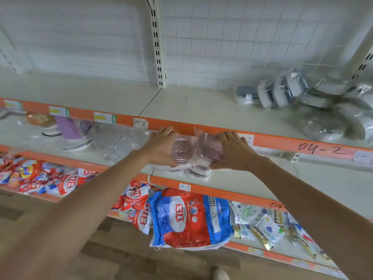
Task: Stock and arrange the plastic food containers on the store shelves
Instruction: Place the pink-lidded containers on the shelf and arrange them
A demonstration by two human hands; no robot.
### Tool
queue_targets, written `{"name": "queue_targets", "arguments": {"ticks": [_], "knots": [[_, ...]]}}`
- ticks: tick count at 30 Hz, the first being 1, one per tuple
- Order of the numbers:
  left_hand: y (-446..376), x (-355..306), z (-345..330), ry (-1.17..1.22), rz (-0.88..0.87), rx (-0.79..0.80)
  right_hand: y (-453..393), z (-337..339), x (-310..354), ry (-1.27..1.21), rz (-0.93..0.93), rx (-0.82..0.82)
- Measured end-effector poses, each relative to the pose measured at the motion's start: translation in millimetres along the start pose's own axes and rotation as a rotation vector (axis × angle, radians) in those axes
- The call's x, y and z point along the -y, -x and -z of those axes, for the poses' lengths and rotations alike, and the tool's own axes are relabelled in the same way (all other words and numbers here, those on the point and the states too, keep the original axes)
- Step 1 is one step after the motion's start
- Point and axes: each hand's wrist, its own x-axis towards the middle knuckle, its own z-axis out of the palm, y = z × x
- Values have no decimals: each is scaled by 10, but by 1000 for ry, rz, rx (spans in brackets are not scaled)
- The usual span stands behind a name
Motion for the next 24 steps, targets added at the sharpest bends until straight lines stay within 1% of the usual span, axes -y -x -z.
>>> {"name": "queue_targets", "arguments": {"ticks": [4, 9, 11, 18, 24], "knots": [[179, 126, -286, -47, 16, 64, 124, -296, 147, 66, 17, 124], [209, 268, -662, 61, 105, 123, 108, -684, 154, 54, -8, 238], [164, 327, -852, 70, 123, 117, 53, -896, 135, 44, -21, 256], [-202, 537, -1631, 52, 169, 50, -350, -1756, -6, 69, -113, 214], [-897, 810, -1927, 33, 151, -37, -957, -2188, -312, 73, -141, 80]]}}
